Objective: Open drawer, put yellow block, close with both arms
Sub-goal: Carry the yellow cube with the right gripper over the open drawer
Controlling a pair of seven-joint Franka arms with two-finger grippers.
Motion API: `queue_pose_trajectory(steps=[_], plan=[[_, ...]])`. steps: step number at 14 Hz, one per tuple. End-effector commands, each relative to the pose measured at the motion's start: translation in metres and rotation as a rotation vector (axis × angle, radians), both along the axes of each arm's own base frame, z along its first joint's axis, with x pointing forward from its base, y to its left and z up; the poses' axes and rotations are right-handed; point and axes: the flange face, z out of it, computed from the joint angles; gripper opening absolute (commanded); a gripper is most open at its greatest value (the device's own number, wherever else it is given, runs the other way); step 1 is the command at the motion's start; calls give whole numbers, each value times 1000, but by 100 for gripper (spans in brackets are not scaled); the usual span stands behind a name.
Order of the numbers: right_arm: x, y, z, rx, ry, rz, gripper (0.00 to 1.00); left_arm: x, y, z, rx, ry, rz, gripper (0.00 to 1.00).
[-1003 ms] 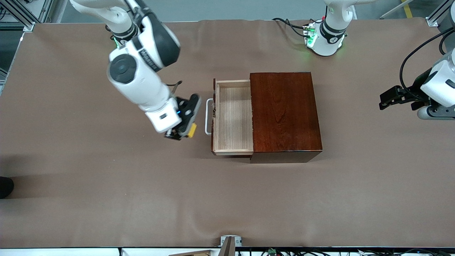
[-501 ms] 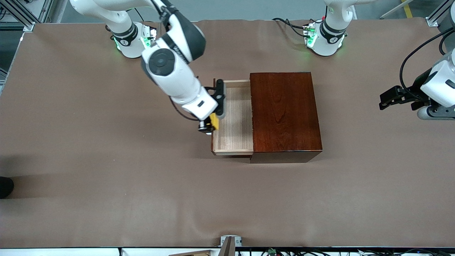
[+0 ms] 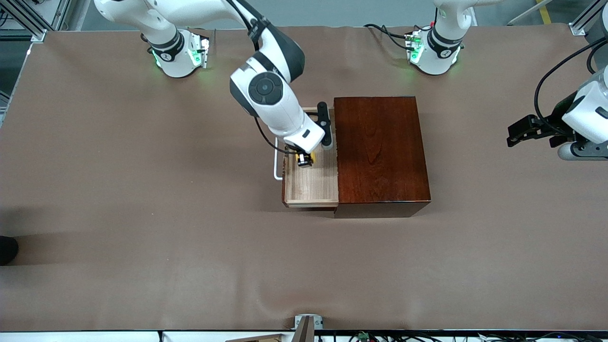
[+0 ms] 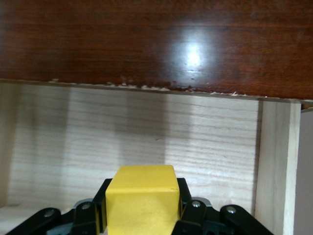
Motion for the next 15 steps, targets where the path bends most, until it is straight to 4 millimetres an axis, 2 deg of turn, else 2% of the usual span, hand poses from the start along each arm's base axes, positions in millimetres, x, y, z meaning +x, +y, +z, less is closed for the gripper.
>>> queue_pose_trajectory(steps=[1,3,7,8,9,13,15], plan=[[4,9,-18,7,13,-23,0,-1,2,1,-12,-9,-5,100],[2,12,-32,-11,23,-28,0,-1,2,0,-12,-8,-5,100],[-2,15,-43,-22,36,-48,2,5,3,-2,-15,-23,-3,100],[-5,20,-42,-23,28,-45,46,3,1,3,-13,-32,-8,100],[-6,21,-41,-23,22,-42,99,1,1,5,-12,-34,-6,100],[-6,20,-28,-14,12,-46,100,3,4,2,-17,-29,-1,100],[-1,13,1,10,-10,-59,100,3,4,3,-19,-30,0,100]])
